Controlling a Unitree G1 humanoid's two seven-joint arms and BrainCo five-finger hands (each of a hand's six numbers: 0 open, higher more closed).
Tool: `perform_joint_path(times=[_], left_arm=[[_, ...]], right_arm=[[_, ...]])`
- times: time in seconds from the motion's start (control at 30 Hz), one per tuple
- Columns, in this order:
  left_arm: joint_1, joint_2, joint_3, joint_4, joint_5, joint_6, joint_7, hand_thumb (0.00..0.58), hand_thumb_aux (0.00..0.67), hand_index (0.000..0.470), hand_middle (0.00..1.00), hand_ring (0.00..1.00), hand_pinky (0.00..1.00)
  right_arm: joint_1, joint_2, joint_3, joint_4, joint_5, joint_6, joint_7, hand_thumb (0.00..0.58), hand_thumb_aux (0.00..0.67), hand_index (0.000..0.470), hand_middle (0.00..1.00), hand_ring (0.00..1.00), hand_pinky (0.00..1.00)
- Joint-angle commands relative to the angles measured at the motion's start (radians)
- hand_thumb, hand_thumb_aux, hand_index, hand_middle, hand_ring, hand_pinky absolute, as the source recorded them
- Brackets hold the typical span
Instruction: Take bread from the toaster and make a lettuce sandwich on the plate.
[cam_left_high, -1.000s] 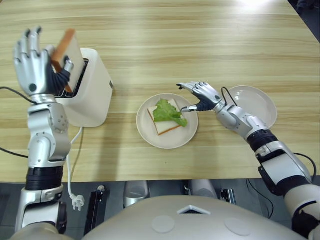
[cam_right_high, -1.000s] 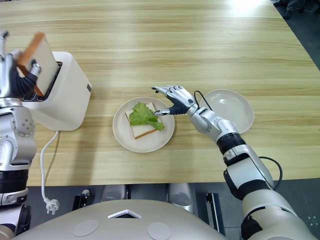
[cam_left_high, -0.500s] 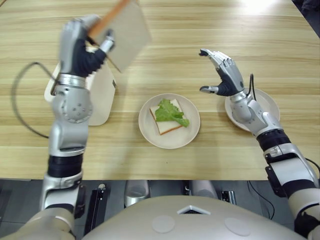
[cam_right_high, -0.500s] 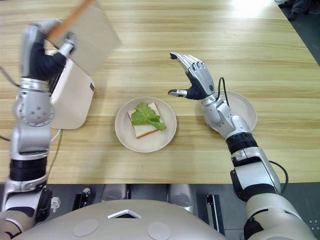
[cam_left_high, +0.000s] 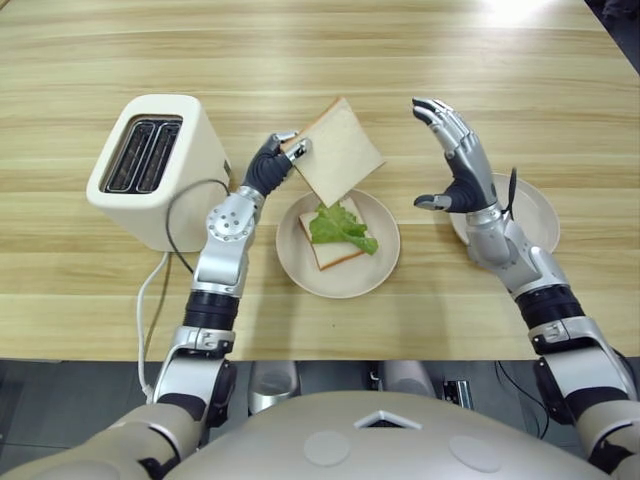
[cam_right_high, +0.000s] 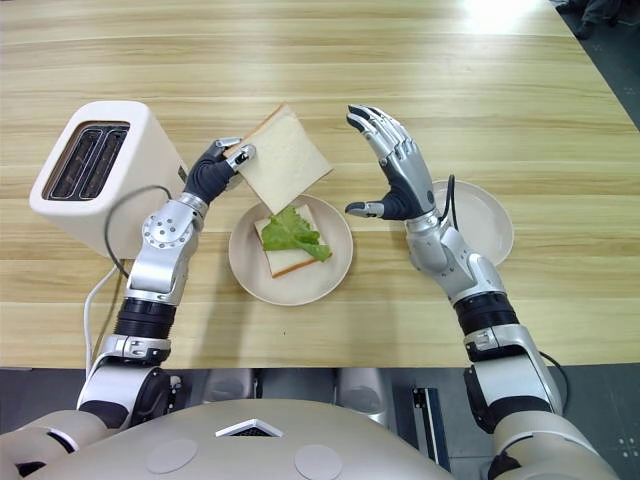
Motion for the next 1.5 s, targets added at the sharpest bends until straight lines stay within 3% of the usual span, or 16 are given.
perform_joint_path(times=[0.03,0.4,0.6,1.5], left_arm=[[0.025,-0.006,-0.018,0.041,-0.036,0.047,-0.048,0.580,0.670,0.460,1.00,1.00,1.00],[0.027,0.107,-0.078,0.013,-0.058,0.087,-0.268,0.580,0.670,0.460,1.00,1.00,1.00],[-0.008,0.144,-0.096,0.059,-0.048,0.081,-0.312,0.580,0.670,0.460,1.00,1.00,1.00],[-0.042,0.144,-0.127,0.200,0.041,-0.022,-0.257,0.580,0.670,0.460,1.00,1.00,1.00]], right_arm=[[0.020,0.018,0.033,-0.027,-0.038,0.011,0.035,0.000,0.000,0.000,0.09,0.09,0.09],[0.034,0.024,0.087,-0.030,-0.119,0.036,0.077,0.000,0.000,0.000,0.09,0.09,0.09],[0.036,0.013,0.125,-0.034,-0.169,0.054,0.089,0.000,0.000,0.000,0.10,0.10,0.10],[-0.022,0.002,0.343,0.032,-0.339,0.164,0.229,0.000,0.000,0.000,0.14,0.14,0.14]])
